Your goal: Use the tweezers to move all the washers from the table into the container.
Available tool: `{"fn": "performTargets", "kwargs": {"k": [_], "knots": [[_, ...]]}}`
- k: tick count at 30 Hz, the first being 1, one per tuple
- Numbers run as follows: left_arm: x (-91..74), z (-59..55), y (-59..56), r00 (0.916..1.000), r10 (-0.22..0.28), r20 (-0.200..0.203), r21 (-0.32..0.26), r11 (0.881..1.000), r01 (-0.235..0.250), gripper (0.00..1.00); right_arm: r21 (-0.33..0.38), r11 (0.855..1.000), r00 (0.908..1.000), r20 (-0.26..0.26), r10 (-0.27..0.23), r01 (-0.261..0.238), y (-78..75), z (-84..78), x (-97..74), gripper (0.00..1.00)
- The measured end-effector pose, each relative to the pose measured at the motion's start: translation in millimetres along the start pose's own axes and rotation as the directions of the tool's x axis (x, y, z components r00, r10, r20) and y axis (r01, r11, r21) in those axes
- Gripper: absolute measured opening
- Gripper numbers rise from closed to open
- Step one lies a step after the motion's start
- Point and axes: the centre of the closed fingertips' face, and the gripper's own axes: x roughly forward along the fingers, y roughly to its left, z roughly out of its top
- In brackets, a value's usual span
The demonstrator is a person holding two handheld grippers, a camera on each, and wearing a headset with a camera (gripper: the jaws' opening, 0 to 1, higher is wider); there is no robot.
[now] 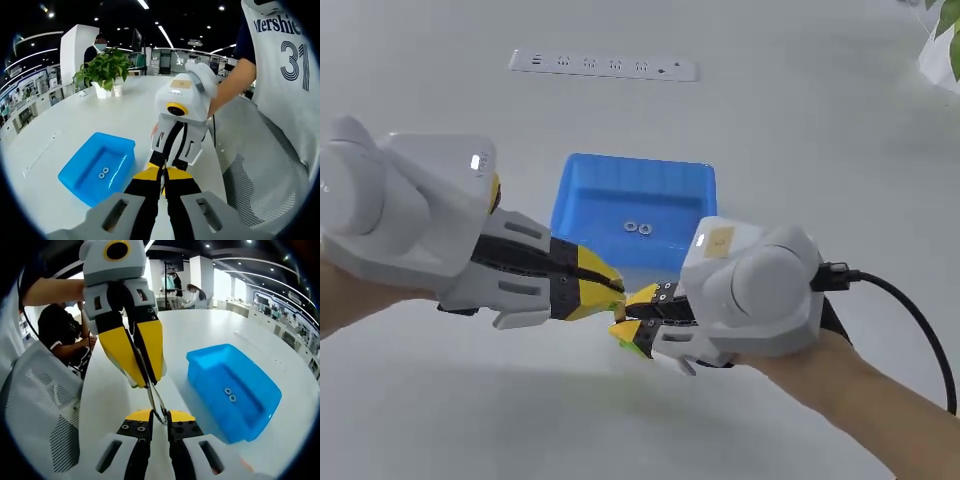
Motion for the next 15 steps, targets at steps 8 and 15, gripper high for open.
{"fn": "performTargets", "kwargs": {"k": [8,15], "knots": [[-0.9,-0.7,1.6,1.0000,0.002,-0.001,-0.004,1.000,-0.002,0.06,-0.002,0.999,0.9992,0.017,0.037,-0.037,0.4,1.5,1.2,0.12],[-0.9,-0.6,2.8,1.0000,0.002,-0.010,-0.001,1.000,-0.002,0.06,0.000,0.999,0.9990,0.016,0.041,-0.041,1.5,1.6,1.1,0.12]]}}
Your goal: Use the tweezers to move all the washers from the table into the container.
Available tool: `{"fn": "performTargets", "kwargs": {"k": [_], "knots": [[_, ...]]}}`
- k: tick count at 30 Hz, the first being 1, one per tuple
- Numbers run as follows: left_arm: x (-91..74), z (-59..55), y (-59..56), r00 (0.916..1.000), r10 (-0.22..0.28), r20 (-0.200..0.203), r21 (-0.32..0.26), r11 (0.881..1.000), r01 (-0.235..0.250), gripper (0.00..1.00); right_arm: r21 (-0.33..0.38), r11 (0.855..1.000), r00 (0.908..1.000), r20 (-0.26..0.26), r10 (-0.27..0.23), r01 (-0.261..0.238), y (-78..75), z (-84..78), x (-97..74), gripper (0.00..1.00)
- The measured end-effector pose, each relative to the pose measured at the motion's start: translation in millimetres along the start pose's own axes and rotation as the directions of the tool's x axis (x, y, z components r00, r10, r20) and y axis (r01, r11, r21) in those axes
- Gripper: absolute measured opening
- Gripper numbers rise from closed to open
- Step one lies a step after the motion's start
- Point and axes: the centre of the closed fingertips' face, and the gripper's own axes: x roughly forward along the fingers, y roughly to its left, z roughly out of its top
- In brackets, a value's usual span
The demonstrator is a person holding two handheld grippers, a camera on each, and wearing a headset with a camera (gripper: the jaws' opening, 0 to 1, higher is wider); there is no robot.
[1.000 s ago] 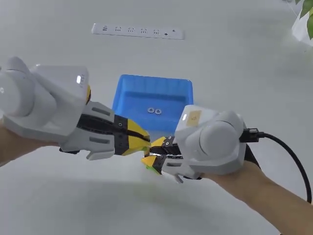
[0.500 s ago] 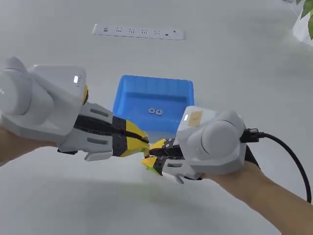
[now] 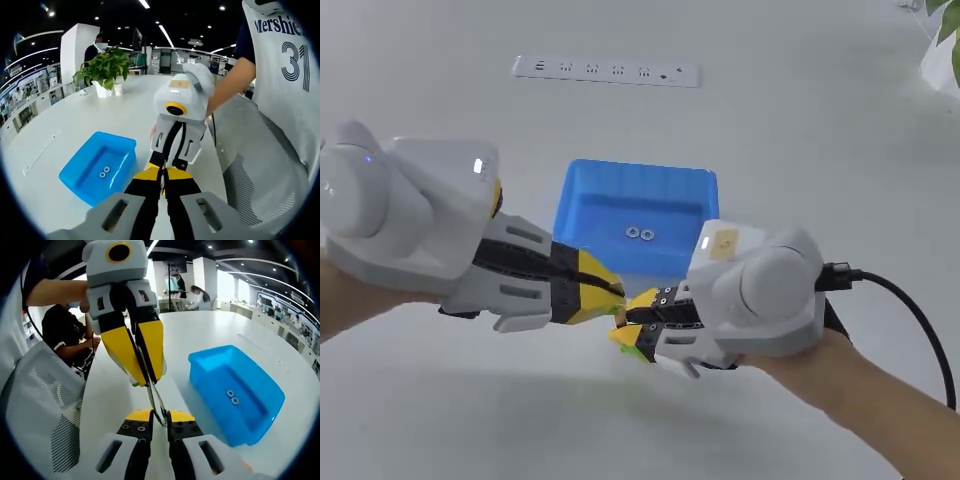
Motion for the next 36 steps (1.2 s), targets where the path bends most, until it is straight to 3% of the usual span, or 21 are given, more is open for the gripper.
{"fn": "performTargets", "kwargs": {"k": [8,19,27,36], "knots": [[-6.4,8.4,-1.7,1.0000,0.004,-0.003,0.021,1.000,-0.004,0.06,-0.019,1.000,0.9998,0.016,-0.006,0.006,2.9,10.1,-5.7,0.11],[-27.0,36.7,4.1,0.9988,0.046,0.017,0.099,0.994,-0.047,0.06,-0.072,0.996,0.9970,0.059,-0.050,0.054,-5.0,40.3,-20.6,0.11],[-36.8,57.9,13.6,0.9976,0.066,0.023,0.168,0.983,-0.069,0.06,-0.105,0.989,0.9891,0.112,-0.096,0.108,-19.9,64.6,-33.2,0.11],[-37.0,73.0,27.9,0.9970,0.075,0.020,0.227,0.971,-0.078,0.06,-0.120,0.980,0.9811,0.131,-0.142,0.158,-37.3,76.2,-40.8,0.11]]}}
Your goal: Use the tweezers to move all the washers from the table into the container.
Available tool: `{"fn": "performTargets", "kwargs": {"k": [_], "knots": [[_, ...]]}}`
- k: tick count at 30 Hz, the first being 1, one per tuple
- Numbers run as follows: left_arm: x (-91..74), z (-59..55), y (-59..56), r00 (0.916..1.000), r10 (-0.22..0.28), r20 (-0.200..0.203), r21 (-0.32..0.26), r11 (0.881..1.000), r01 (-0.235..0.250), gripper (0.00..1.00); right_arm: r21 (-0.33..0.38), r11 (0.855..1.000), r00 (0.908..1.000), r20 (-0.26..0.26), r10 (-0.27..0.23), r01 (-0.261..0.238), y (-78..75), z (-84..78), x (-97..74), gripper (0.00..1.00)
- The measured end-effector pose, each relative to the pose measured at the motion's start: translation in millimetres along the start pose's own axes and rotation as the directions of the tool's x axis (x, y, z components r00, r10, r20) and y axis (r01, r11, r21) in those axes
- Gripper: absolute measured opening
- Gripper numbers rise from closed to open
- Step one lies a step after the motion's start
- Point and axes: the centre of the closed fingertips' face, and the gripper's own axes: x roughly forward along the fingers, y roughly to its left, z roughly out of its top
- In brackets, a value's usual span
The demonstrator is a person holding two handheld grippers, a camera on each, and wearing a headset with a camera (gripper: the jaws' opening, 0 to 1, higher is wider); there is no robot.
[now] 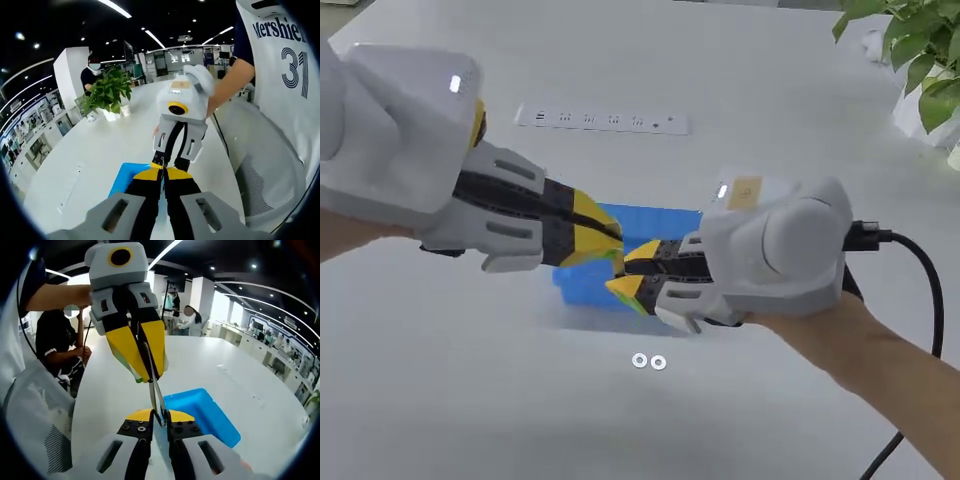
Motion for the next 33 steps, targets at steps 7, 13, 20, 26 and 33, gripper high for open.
{"fn": "performTargets", "kwargs": {"k": [7,13,20,26,33], "knots": [[2.8,1.1,16.0,1.0000,0.005,-0.002,0.022,1.000,-0.005,0.06,0.001,0.999,0.9993,0.007,-0.037,0.037,-18.2,2.3,-0.2,0.11],[9.4,-4.2,28.2,0.9999,0.007,-0.009,0.030,1.000,-0.007,0.06,0.001,0.998,0.9985,0.000,-0.055,0.055,-31.5,-1.8,5.7,0.11],[18.1,-14.9,41.2,0.9998,0.013,-0.016,0.023,1.000,-0.012,0.06,0.007,0.998,0.9978,-0.017,-0.064,0.064,-44.4,-11.2,14.3,0.11],[26.6,-27.0,50.5,0.9995,0.013,-0.030,0.010,1.000,-0.013,0.06,0.013,0.998,0.9971,-0.039,-0.065,0.066,-52.7,-21.7,22.6,0.11],[38.7,-44.5,54.8,0.9989,0.007,-0.046,-0.026,1.000,-0.008,0.06,0.032,0.998,0.9961,-0.074,-0.048,0.051,-55.9,-38.9,34.3,0.11]]}}
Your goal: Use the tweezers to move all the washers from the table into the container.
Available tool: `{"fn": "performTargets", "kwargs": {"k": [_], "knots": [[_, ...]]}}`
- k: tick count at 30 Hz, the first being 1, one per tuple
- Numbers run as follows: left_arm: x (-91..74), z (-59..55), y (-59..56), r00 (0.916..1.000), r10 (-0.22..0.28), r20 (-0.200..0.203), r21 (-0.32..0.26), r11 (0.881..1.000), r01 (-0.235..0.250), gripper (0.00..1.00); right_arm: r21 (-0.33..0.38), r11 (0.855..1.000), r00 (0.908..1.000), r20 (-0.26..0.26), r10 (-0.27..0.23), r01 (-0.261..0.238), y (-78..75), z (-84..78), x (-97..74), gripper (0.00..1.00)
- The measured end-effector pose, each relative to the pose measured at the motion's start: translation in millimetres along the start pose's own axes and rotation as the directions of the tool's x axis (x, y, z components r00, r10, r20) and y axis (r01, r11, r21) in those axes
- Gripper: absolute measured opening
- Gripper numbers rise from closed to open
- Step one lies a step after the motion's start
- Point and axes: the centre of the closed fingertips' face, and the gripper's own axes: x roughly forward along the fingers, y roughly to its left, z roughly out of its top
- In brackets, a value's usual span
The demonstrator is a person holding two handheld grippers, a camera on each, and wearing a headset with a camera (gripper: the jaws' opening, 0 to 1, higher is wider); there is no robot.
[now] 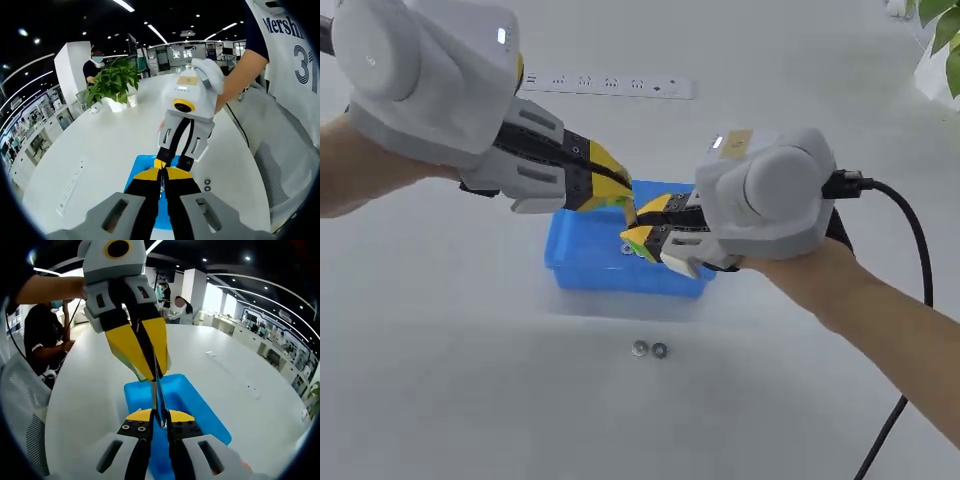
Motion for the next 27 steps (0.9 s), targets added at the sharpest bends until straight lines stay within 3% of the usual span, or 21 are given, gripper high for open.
{"fn": "performTargets", "kwargs": {"k": [14,27], "knots": [[18.7,-10.1,-2.2,0.9996,-0.017,-0.024,-0.028,0.999,0.016,0.06,0.046,0.999,0.9989,-0.037,0.030,-0.028,-3.5,-21.4,11.5,0.11],[19.7,-11.3,-2.1,0.9994,-0.022,-0.025,-0.031,0.999,0.022,0.06,0.062,0.998,0.9990,-0.039,0.023,-0.021,-5.9,-23.4,12.4,0.12]]}}
